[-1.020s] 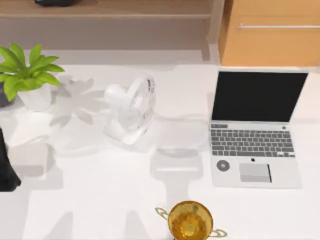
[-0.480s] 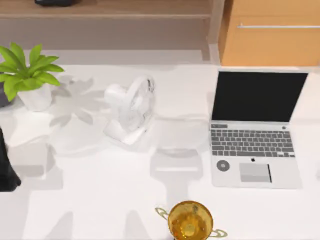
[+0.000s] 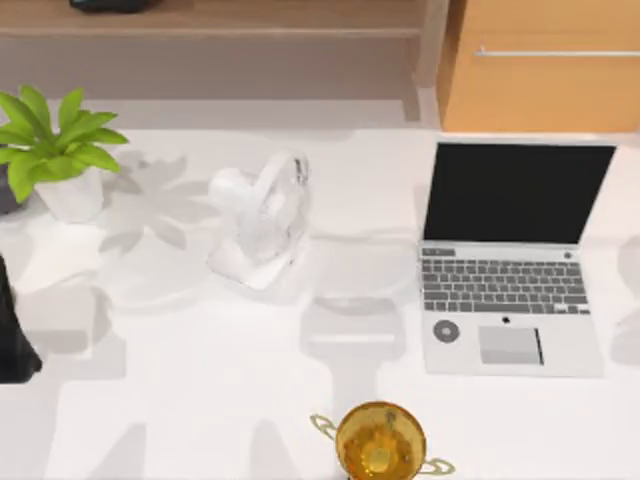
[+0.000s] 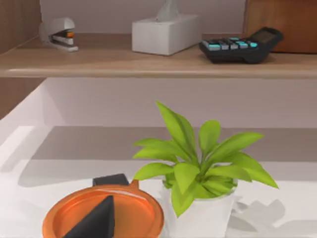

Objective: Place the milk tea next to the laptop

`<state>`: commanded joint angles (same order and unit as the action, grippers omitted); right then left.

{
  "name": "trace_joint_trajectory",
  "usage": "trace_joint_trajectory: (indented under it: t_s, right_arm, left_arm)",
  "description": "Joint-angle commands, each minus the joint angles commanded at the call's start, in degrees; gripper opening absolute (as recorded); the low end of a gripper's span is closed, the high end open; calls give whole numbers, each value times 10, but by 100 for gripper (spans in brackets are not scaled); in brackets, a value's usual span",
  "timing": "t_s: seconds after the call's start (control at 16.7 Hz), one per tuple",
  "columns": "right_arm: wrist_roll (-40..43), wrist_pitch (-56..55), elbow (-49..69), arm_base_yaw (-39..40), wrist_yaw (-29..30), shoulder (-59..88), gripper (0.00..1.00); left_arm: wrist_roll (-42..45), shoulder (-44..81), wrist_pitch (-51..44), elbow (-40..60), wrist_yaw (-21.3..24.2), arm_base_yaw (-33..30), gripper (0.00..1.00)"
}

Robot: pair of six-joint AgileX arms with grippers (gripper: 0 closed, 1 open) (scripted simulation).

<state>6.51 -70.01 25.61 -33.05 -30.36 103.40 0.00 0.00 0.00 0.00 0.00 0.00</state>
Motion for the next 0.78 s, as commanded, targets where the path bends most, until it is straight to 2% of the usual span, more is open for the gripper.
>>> trace_joint_trajectory:
  t_s: [0.36, 0.78]
  right_arm:
    - [-12, 12, -9, 63, 59, -85, 0]
    - [-34, 71, -66, 174, 165, -203, 0]
  left_arm:
    - [0, 0, 0, 0, 0, 0, 100]
    - [0, 0, 0, 0, 0, 0, 100]
